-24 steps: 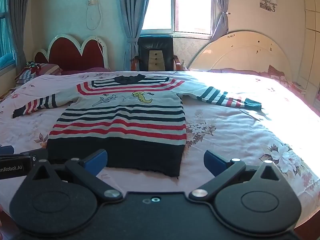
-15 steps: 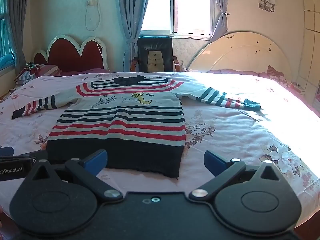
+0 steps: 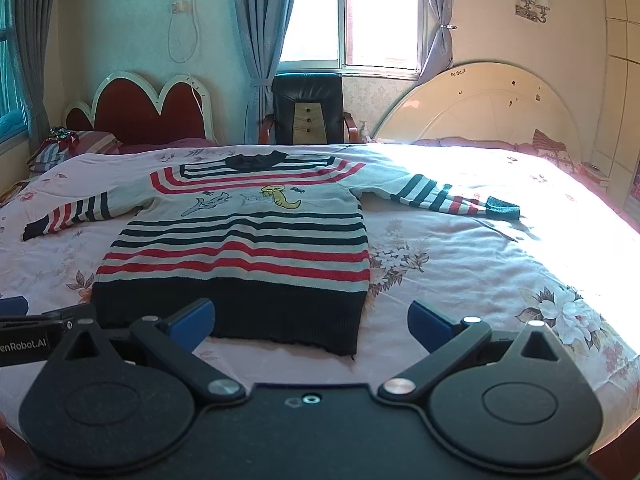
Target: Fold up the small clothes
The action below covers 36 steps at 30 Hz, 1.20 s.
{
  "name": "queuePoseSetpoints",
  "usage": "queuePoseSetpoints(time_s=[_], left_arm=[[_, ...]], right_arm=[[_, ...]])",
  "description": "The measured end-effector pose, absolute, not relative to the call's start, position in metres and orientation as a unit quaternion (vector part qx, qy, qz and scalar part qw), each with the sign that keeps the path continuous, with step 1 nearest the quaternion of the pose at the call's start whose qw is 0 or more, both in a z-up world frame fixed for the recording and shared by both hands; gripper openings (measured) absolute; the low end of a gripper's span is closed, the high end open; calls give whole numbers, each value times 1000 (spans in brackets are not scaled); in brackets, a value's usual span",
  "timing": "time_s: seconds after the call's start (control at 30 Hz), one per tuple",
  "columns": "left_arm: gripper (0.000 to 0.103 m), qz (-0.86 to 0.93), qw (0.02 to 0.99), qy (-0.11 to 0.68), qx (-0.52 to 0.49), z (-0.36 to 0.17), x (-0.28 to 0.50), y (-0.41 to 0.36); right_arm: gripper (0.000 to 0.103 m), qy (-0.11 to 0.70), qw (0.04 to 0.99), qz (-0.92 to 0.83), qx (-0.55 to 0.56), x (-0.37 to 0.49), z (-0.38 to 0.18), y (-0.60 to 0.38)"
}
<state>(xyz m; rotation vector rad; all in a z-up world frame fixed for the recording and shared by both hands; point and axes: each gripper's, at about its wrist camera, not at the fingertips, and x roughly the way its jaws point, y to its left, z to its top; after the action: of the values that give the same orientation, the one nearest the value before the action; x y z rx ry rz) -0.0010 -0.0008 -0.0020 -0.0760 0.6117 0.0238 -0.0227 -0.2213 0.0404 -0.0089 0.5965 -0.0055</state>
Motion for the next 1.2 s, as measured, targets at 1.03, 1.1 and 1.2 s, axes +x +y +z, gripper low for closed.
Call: queuePoseSetpoints(time_s=[1.03, 1.1, 1.2], left_arm=[[103, 8, 953, 300, -30, -1, 2, -4], [103, 8, 953, 300, -29, -1, 2, -4], [103, 9, 953, 300, -30, -1, 2, -4]], right_arm=[[102, 292, 956, -2, -5, -22, 41, -221], [102, 292, 956, -2, -5, -22, 41, -221], [102, 293, 956, -2, -5, -22, 41, -221]])
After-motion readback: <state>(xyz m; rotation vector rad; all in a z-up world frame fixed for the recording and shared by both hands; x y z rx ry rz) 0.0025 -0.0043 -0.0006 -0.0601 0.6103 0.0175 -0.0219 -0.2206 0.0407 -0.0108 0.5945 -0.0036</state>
